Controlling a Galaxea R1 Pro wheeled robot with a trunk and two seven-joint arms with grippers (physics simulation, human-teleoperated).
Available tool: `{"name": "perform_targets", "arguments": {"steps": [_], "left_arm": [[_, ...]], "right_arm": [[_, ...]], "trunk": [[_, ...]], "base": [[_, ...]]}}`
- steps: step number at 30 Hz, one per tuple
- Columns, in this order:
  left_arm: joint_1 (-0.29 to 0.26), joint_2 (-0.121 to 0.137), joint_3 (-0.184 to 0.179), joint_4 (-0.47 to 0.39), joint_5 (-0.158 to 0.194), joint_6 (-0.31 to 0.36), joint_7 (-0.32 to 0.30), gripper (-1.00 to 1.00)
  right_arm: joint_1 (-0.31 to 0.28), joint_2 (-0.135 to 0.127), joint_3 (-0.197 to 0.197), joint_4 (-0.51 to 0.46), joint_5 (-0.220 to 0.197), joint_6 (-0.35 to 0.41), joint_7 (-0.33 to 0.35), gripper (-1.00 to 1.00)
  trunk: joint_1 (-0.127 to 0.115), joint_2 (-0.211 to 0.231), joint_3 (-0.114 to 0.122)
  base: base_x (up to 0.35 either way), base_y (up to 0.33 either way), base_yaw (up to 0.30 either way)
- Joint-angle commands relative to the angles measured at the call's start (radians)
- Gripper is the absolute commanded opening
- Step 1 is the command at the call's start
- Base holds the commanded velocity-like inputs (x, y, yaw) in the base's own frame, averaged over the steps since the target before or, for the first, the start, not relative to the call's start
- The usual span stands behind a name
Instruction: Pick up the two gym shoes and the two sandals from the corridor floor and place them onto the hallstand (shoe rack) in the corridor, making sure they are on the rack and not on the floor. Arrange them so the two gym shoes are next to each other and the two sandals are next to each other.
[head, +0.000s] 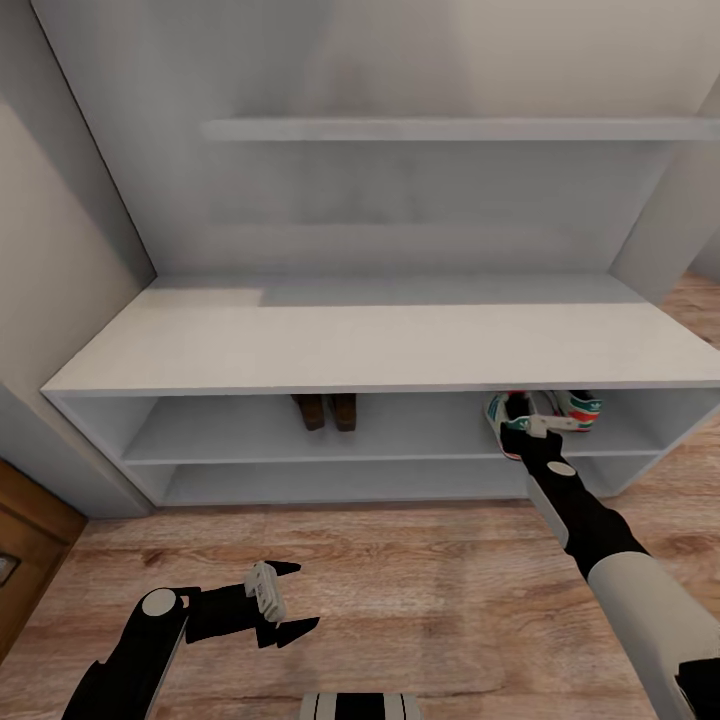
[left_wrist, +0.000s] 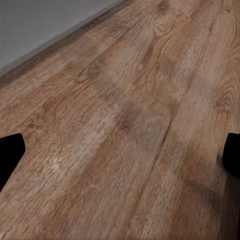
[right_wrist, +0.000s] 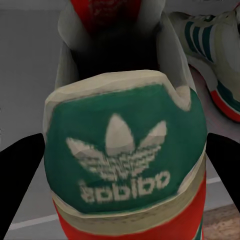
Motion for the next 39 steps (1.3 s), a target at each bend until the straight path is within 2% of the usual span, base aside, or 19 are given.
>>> {"name": "perform_targets", "arguments": {"steps": [1,39], "left_arm": [[0.0,0.0,0.0,0.0,0.0,0.0,0.0,1.0],[0.0,0.0,0.0,-0.001,0.0,0.0,-0.002,1.0]], "right_arm": [[-0.001,0.001,0.0,0.004,0.0,-0.005,0.0,-1.0],[-0.003,0.004,0.002,0.022,0.002,-0.029,0.0,-1.0]], "trunk": [[0.0,0.0,0.0],[0.0,0.0,0.0]], "base": [[0.0,0.0,0.0],[0.0,0.0,0.0]]}}
